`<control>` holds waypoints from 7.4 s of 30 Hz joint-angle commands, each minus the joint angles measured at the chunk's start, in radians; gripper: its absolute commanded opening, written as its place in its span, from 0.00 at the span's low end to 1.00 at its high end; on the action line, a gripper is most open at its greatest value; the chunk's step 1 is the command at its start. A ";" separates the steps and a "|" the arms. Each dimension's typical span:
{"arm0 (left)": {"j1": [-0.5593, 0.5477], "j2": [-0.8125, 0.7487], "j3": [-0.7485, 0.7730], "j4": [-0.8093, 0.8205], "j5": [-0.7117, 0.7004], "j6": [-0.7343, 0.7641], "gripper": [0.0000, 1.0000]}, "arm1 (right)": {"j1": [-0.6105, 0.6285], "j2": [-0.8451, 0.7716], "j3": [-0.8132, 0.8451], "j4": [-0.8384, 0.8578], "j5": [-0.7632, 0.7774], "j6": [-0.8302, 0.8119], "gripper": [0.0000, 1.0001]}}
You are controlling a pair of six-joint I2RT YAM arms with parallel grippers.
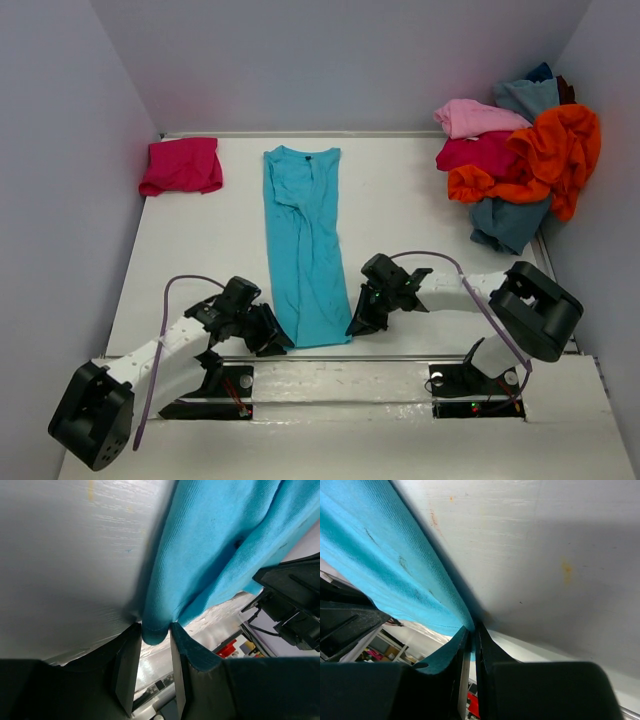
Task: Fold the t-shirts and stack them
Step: Fold the tshirt
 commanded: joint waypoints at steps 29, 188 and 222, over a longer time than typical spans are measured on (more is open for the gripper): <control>-0.005 0.136 0.016 0.015 -0.078 0.067 0.40 | -0.025 -0.046 -0.011 -0.061 0.045 -0.020 0.07; 0.313 1.024 1.306 -0.203 -0.266 0.446 0.06 | -0.430 0.912 1.675 -0.709 -0.065 -0.628 0.07; 0.341 1.116 1.376 -0.187 -0.286 0.454 0.06 | -0.430 1.032 1.801 -0.705 -0.133 -0.685 0.07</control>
